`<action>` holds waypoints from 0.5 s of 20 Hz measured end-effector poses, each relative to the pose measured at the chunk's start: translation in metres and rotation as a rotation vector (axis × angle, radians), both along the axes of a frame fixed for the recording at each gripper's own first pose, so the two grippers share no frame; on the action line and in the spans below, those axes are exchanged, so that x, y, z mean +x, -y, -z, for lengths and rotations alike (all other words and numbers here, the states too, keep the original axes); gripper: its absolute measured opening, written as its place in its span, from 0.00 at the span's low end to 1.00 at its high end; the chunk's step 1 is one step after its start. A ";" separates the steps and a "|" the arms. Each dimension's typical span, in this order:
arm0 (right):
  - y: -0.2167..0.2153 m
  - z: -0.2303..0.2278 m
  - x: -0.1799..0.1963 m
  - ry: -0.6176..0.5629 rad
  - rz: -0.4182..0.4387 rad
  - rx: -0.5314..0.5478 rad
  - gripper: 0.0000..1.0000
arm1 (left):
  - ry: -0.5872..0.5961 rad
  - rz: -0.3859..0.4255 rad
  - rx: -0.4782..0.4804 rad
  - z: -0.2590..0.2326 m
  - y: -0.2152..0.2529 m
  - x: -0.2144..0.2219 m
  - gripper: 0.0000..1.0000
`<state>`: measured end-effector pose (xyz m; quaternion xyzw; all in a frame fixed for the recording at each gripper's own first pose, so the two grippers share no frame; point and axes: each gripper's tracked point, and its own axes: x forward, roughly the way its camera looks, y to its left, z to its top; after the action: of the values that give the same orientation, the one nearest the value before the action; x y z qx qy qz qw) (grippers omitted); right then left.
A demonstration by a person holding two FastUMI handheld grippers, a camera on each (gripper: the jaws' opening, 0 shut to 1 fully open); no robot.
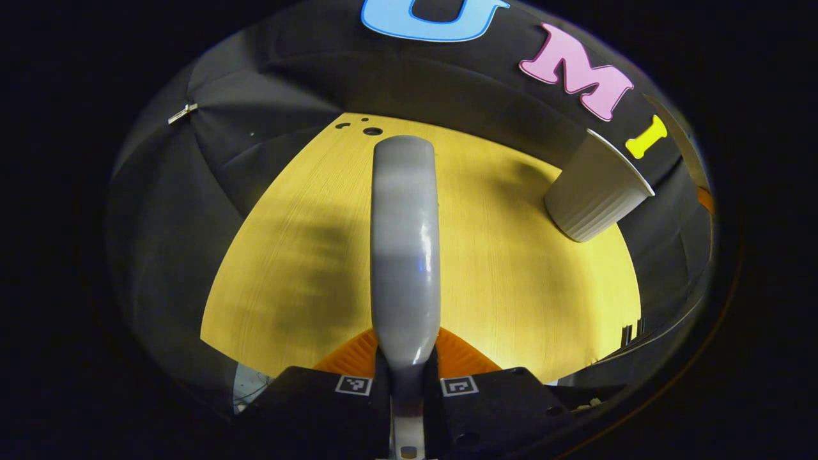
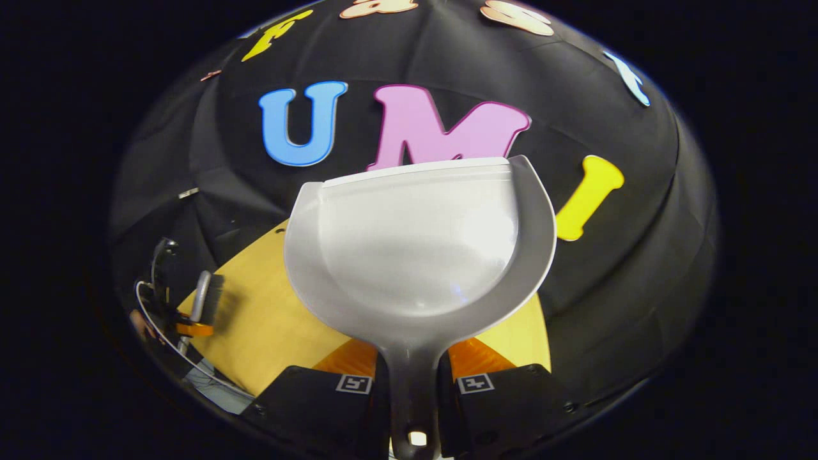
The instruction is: Pick up the small broom and dustpan from the desktop, sweep the trash into the dustpan with the broom, and then empty the trash into the garbage bin.
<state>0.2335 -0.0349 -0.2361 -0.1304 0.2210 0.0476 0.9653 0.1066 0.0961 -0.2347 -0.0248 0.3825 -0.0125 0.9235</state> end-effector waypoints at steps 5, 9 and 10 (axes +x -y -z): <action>-0.005 0.021 -0.001 -0.150 -0.138 0.076 0.34 | -0.024 -0.036 0.012 0.018 -0.004 -0.006 0.24; 0.006 0.043 -0.008 -0.311 -0.167 0.136 0.34 | -0.054 -0.035 0.032 0.035 -0.011 -0.009 0.24; 0.009 0.056 -0.013 -0.363 -0.164 0.142 0.34 | -0.068 -0.031 0.042 0.039 -0.015 -0.009 0.24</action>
<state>0.2209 -0.0436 -0.2923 -0.0689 0.3760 0.1639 0.9094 0.0979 0.1107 -0.2742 -0.0120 0.4136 0.0108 0.9103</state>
